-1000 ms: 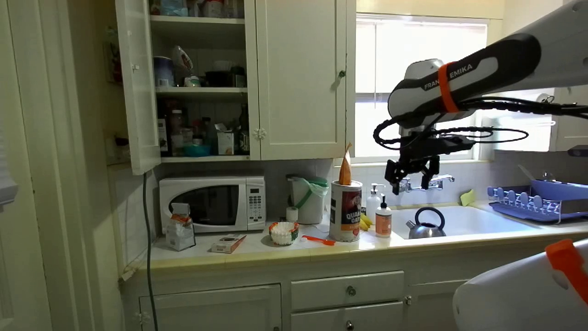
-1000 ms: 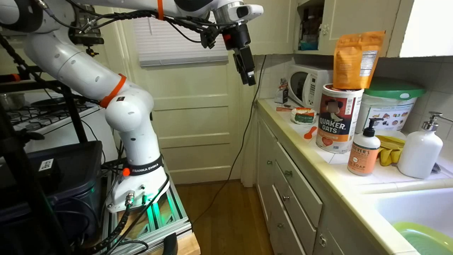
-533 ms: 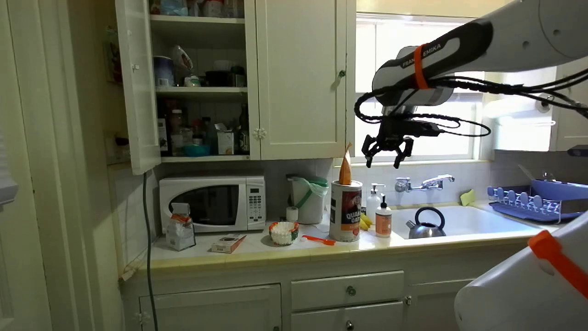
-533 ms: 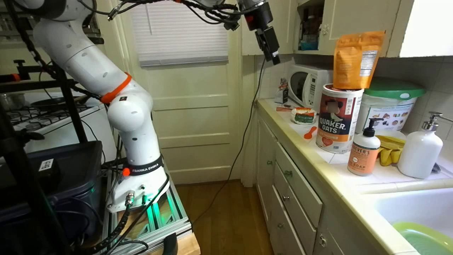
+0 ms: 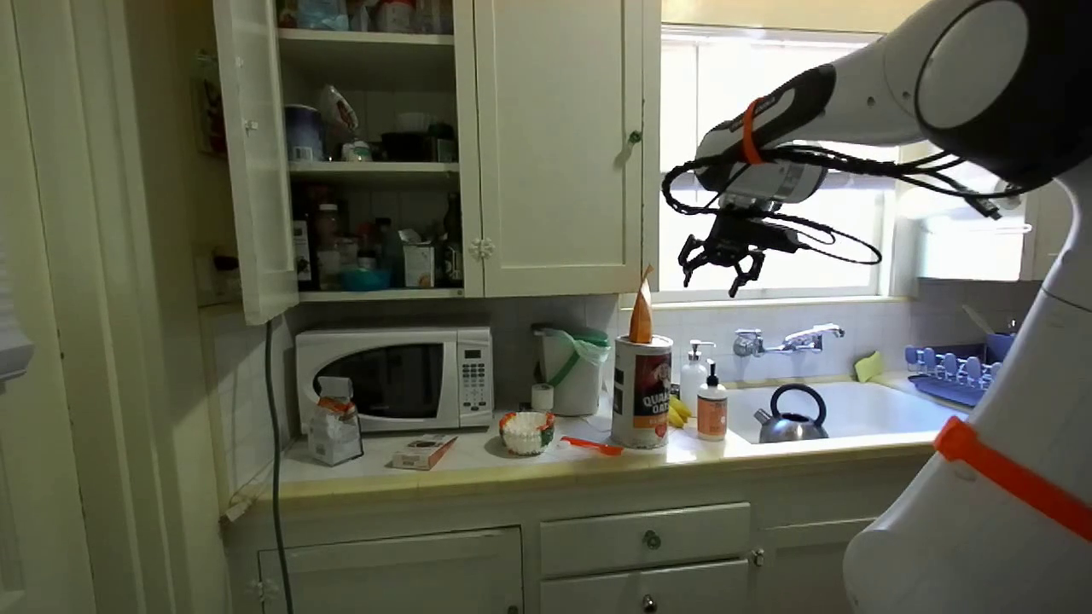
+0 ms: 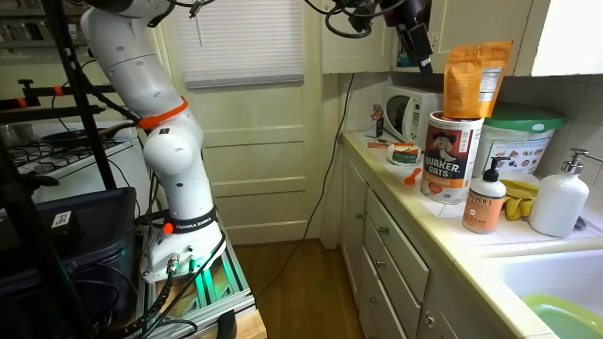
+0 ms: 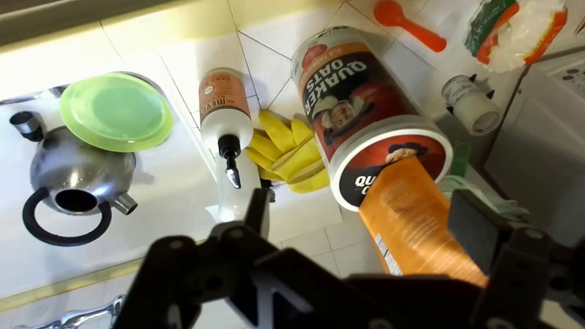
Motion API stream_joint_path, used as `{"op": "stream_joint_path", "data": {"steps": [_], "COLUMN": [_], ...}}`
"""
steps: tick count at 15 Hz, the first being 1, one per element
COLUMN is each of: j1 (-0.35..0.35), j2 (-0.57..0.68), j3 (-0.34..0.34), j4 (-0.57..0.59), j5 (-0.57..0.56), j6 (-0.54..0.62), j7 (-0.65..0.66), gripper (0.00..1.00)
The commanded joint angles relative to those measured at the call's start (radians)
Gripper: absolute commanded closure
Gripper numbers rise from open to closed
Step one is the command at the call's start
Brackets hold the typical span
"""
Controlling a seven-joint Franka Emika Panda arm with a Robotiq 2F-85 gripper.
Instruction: Move the pump bottle with the orange label to the right then press down on the bottle.
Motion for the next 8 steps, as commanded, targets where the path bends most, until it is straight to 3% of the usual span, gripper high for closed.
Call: {"op": "stream_joint_path", "data": {"steps": [1, 8], "j1": [-0.013, -0.015], "j2": [0.022, 0.171], "j3": [0.009, -0.003], "j4": [0.017, 0.138], "j5": [0.011, 0.034], "j6": [-0.001, 0.005], "j7": [-0.005, 0.023], "gripper": [0.00, 0.00]}}
